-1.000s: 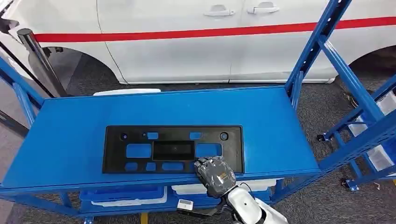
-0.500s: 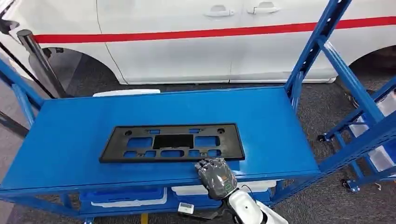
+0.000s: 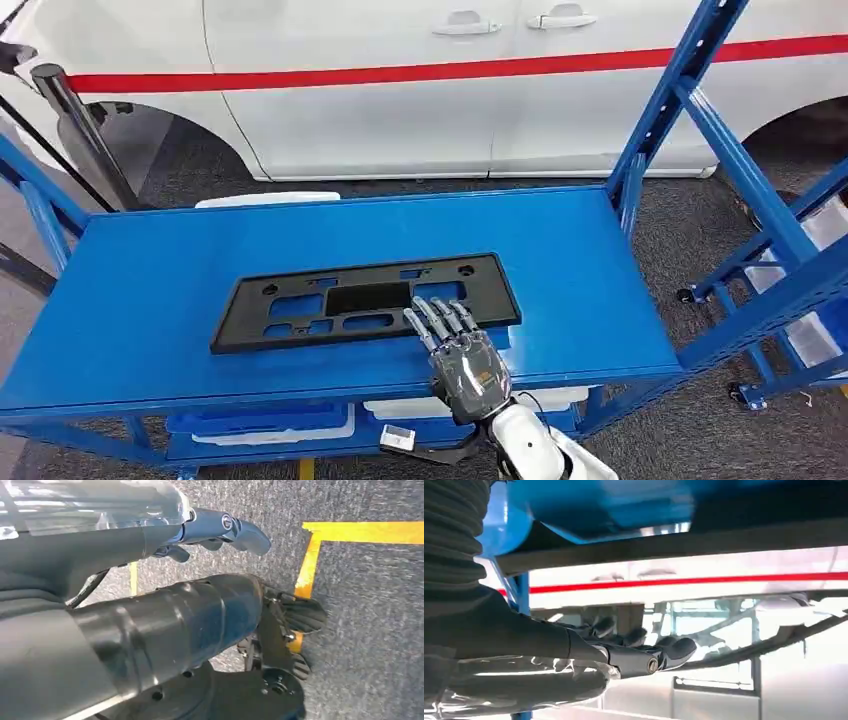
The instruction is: Take the parts from the cabinet and place them on the table.
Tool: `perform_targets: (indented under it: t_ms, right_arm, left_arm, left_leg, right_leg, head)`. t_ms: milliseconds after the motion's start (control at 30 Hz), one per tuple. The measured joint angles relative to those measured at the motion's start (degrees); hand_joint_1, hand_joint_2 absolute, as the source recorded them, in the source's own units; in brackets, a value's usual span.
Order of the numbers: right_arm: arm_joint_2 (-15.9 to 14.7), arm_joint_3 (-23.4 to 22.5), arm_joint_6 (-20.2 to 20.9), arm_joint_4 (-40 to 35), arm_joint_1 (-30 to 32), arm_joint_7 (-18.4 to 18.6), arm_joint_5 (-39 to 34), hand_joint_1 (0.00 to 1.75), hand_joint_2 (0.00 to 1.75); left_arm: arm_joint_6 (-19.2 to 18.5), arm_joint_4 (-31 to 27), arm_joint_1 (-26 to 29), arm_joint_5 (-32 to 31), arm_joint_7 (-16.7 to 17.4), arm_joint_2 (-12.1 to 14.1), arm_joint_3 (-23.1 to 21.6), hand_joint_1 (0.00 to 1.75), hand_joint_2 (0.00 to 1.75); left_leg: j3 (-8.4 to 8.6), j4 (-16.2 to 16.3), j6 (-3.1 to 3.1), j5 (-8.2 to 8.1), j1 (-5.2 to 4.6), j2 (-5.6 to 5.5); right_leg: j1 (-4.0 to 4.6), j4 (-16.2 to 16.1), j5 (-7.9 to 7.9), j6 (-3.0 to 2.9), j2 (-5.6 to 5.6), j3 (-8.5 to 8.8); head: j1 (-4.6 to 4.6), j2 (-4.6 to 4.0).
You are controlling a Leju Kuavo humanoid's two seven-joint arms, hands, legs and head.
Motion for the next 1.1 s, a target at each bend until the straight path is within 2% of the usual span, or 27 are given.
perform_targets:
  t_ms: [33, 67, 100, 133, 200, 233, 267, 300, 367, 400, 433, 467, 533, 567, 600, 633, 700, 733, 767, 800, 833, 867, 900, 933, 1033, 1067, 1100]
  right_arm:
    - [0.1, -0.2, -0.1, -0.2, 0.0, 0.0, 0.0, 0.0, 1.75]
    - [0.2, -0.4, -0.1, -0.4, 0.0, 0.0, 0.1, 0.0, 1.75]
    - [0.2, -0.7, -0.2, -0.6, 0.0, 0.0, 0.1, 0.0, 1.75]
    - [0.2, -0.9, -0.2, -0.8, 0.0, 0.0, 0.2, 0.0, 1.75]
    - [0.2, -0.9, -0.1, -0.9, 0.2, 0.0, 0.1, 0.0, 1.75]
    - [0.2, -0.9, 0.2, -1.0, 0.3, -0.4, -0.5, 0.0, 1.75]
    - [0.2, -0.9, 0.6, -1.2, 0.3, -0.6, -0.8, 0.0, 1.75]
    - [0.2, -0.9, 0.7, -1.3, 0.2, -0.8, -1.1, 0.0, 1.75]
    - [0.3, -0.9, 1.0, -2.0, 0.0, -1.2, -1.5, 0.0, 1.75]
    - [0.3, -0.9, 1.3, -2.5, -0.3, -1.3, -1.9, 0.0, 1.75]
    - [0.4, -0.9, 1.7, -2.7, -0.5, -1.4, -2.1, 0.0, 1.75]
    - [0.4, -0.9, 2.1, -3.1, -0.6, -1.4, -2.6, 0.0, 1.75]
    - [0.4, -0.9, 3.3, -3.5, -0.8, -1.5, -3.5, 0.0, 1.75]
    - [0.4, -0.9, 3.9, -3.8, -1.0, -1.6, -4.0, 0.0, 1.75]
    - [0.4, -0.9, 4.3, -4.0, -1.2, -1.7, -4.5, 0.0, 1.75]
    - [0.4, -0.9, 4.5, -4.1, -1.5, -1.8, -4.7, 0.0, 1.75]
    - [0.4, -0.9, 4.8, -4.2, -1.6, -1.9, -5.0, 0.0, 1.75]
    - [0.4, -0.9, 4.8, -4.2, -1.6, -1.9, -5.0, 0.0, 1.75]
    - [0.4, -0.9, 4.9, -4.2, -1.6, -1.9, -5.1, 0.0, 1.75]
    - [0.4, -0.9, 5.0, -4.2, -1.6, -2.0, -5.2, 0.0, 1.75]
    - [0.4, -0.9, 5.4, -4.2, -1.6, -2.0, -5.6, 0.0, 1.75]
    - [0.4, -0.9, 6.1, -4.2, -1.7, -2.0, -5.8, 0.0, 1.75]
    - [0.4, -0.9, 6.4, -4.2, -1.8, -2.0, -6.1, 0.0, 1.75]
    - [0.4, -0.9, 6.9, -4.2, -2.0, -2.0, -6.3, 0.0, 1.75]
    - [0.4, -0.9, 8.5, -3.9, -2.6, -2.0, -7.5, 0.0, 1.75]
    - [0.4, -0.9, 9.1, -3.8, -2.8, -2.0, -7.8, 0.0, 1.75]
    - [0.3, -1.0, 9.5, -3.6, -3.0, -1.9, -8.3, 0.0, 1.75]
  left_arm:
    - [-0.1, 0.0, 0.1, 0.0, 0.0, 0.0, 0.0, 0.0, 0.0]
    - [-0.1, 0.0, 0.1, 0.0, 0.0, -0.1, 0.0, 0.0, 0.0]
    - [-0.2, 0.0, 0.0, 0.0, 0.0, -0.3, 0.0, 0.0, 0.0]
    - [-0.2, 0.0, -0.1, -0.1, 0.0, -0.3, 0.0, 0.0, 0.0]
    - [-0.2, 0.0, -0.1, -0.2, 0.0, -0.3, 0.0, 0.0, 0.0]
    - [-0.2, 0.0, -0.1, -0.2, -0.1, -0.3, 0.0, 0.0, 0.0]
    - [-0.2, 0.0, -0.1, -0.2, -0.1, -0.3, 0.0, 0.0, 0.0]
    - [-0.3, 0.0, -0.1, -0.3, -0.1, -0.3, 0.0, 0.0, 0.0]
    - [-0.5, 0.0, -0.1, -0.3, -0.1, -0.5, 0.0, 0.0, 0.0]
    - [-0.5, 0.0, -0.1, -0.3, -0.1, -0.6, 0.0, 0.0, 0.0]
    - [-0.6, 0.0, -0.3, -0.3, -0.2, -0.7, 0.0, 0.0, 0.0]
    - [-0.7, 0.0, -0.3, -0.4, -0.3, -0.7, 0.0, 0.0, 0.0]
    - [-0.7, 0.0, -0.3, -0.4, -0.5, -0.7, 0.0, 0.0, 0.0]
    - [-0.7, 0.0, -0.3, -0.4, -0.6, -0.7, 0.0, 0.0, 0.0]
    - [-0.7, 0.0, -0.3, -0.3, -0.6, -0.7, 0.0, 0.0, 0.0]
    - [-0.7, 0.0, -0.3, -0.3, -0.6, -0.7, 0.0, 0.0, 0.0]
    - [-0.7, 0.0, -0.3, -0.3, -0.6, -0.7, 0.0, 0.0, 0.0]
    - [-0.7, 0.0, -0.2, -0.3, -0.6, -0.7, 0.0, 0.0, 0.0]
    - [-0.7, 0.0, -0.1, -0.3, -0.6, -0.7, 0.0, 0.0, 0.0]
    - [-0.7, 0.0, -0.1, -0.3, -0.6, -0.7, 0.0, 0.0, 0.0]
    - [-0.6, 0.0, -0.1, -0.3, -0.6, -0.7, 0.1, 0.0, 0.0]
    - [-0.6, 0.0, -0.1, -0.3, -0.7, -0.7, 0.1, 0.0, 0.0]
    - [-0.5, 0.0, -0.1, -0.3, -0.7, -0.6, 0.2, 0.0, 0.0]
    - [-0.5, 0.0, -0.2, -0.2, -0.7, -0.6, 0.2, 0.0, 0.0]
    - [-0.5, 0.0, -0.2, -0.1, -0.9, -0.6, 0.3, 0.0, 0.0]
    - [-0.5, 0.0, -0.2, -0.1, -0.9, -0.6, 0.4, 0.0, 0.0]
    - [-0.5, 0.0, -0.1, 0.0, -0.9, -0.7, 0.5, 0.0, 0.0]
  left_leg:
    - [0.02, -0.2, 0.34, 0.17, -0.02, -0.02]
    - [0.35, -1.0, 0.92, 0.71, 0.68, 0.03]
    - [0.39, -1.2, 1.17, 0.85, 0.57, 0.14]
    - [0.28, -1.2, 1.59, 0.88, 0.56, 0.18]
    - [0.22, -1.1, 1.75, 0.82, 0.47, 0.21]
    - [0.19, -1.0, 1.75, 0.81, 0.47, 0.2]
    - [0.23, -1.0, 1.7, 0.77, 0.47, 0.19]
    - [0.3, -0.9, 1.62, 0.68, 0.48, 0.14]
    - [0.44, -0.5, 1.18, 0.35, 0.58, 0.02]
    - [0.31, -0.2, 0.89, 0.08, 0.57, 0.02]
    - [-0.01, 0.4, 0.49, -0.17, 0.15, -0.03]
    - [-0.08, 0.3, 0.21, -0.15, 0.15, -0.03]
    - [0.13, -0.1, -0.43, -0.06, 0.37, 0.0]
    - [0.17, 0.1, -0.76, -0.3, 0.39, 0.0]
    - [-0.26, 1.2, -1.05, -1.26, 0.56, -0.02]
    - [-1.6, 4.0, -1.28, -3.09, 0.54, -0.01]
    - [-6.22, 13.7, -1.7, -7.77, 0.63, 0.01]
    - [-8.0, 17.3, -1.78, -8.78, 0.63, 0.0]
    - [-8.7, 18.6, -1.74, -8.46, 0.63, 0.0]
    - [-8.05, 17.0, -1.62, -6.81, 0.62, 0.0]
    - [-6.23, 12.9, -1.43, -4.24, 0.62, 0.0]
    - [-3.66, 7.4, -1.14, -1.34, 0.61, 0.0]
    - [-1.2, 2.3, -0.75, 0.86, 0.57, 0.0]
    - [-0.35, 0.4, -0.52, -0.02, 0.14, -0.03]
    - [-0.59, 0.3, 0.0, 0.18, -0.03, -0.15]
    - [-0.55, 0.0, 0.3, 0.36, 0.0, -0.17]
    - [-0.15, -0.7, 0.88, 0.88, 0.67, 0.01]
  right_leg:
    - [-0.01, -0.2, 0.12, 0.35, 0.0, 0.08]
    - [0.18, 0.2, -0.22, 0.73, 0.0, -0.13]
    - [-0.01, 1.6, -1.33, 0.98, -0.03, -0.66]
    - [-0.06, 4.9, -3.56, 1.06, -0.02, -2.16]
    - [-0.2, 14.5, -8.02, 1.35, -0.04, -6.59]
    - [-0.27, 17.6, -8.75, 1.49, -0.05, -8.14]
    - [-0.44, 17.9, -7.94, 1.6, -0.05, -8.41]
    - [-0.58, 15.5, -6.06, 1.62, -0.08, -7.29]
    - [-0.81, 5.5, -0.89, 1.5, -0.13, -2.29]
    - [-0.88, 1.3, -0.24, 1.35, -0.13, -0.53]
    - [-0.36, 0.9, -0.72, 1.17, -0.09, -0.23]
    - [-0.6, 1.0, -0.61, 0.8, -0.03, -0.45]
    - [-0.19, 0.9, -0.64, 0.11, 0.07, -0.47]
    - [-0.51, 0.5, -0.39, -0.34, 0.09, -0.34]
    - [-0.65, 0.4, -0.3, -0.66, 0.01, -0.22]
    - [-0.68, 0.4, -0.32, -1.01, -0.03, -0.26]
    - [-0.5, 0.4, -0.4, -1.21, -0.16, -0.32]
    - [-0.41, 0.4, -0.43, -1.25, -0.17, -0.32]
    - [-0.37, 0.4, -0.44, -1.27, -0.15, -0.28]
    - [-0.36, 0.4, -0.44, -1.27, -0.09, -0.19]
    - [-0.36, 0.4, -0.46, -1.24, -0.02, -0.06]
    - [-0.36, 0.4, -0.54, -1.14, 0.02, 0.12]
    - [-0.35, 0.4, -0.62, -1.0, 0.02, 0.29]
    - [0.03, 0.5, -0.76, -0.75, 0.02, 0.19]
    - [-0.2, 0.3, -0.49, 0.14, -0.03, 0.01]
    - [-0.15, 0.2, -0.45, 0.48, -0.02, 0.1]
    - [-0.27, 0.6, -0.87, 0.84, 0.0, -0.13]
  head:
    - [0.0, 0.0]
    - [0.02, 0.0]
    - [0.04, 0.0]
    - [0.07, 0.0]
    - [0.07, 0.0]
    - [0.09, 0.0]
    - [0.07, 0.0]
    - [0.09, 0.0]
    - [0.09, 0.0]
    - [0.11, 0.0]
    - [0.07, 0.0]
    - [0.02, 0.0]
    - [0.04, 0.0]
    - [0.02, 0.0]
    - [0.04, 0.0]
    - [-0.06, 0.0]
    - [-0.04, 0.0]
    - [-0.02, 0.0]
    - [-0.04, 0.0]
    - [-0.02, 0.0]
    - [-0.04, 0.0]
    - [-0.04, 0.0]
    - [-0.04, 0.0]
    - [-0.02, 0.0]
    - [-0.02, 0.0]
    - [-0.02, 0.0]
    - [-0.02, 0.0]
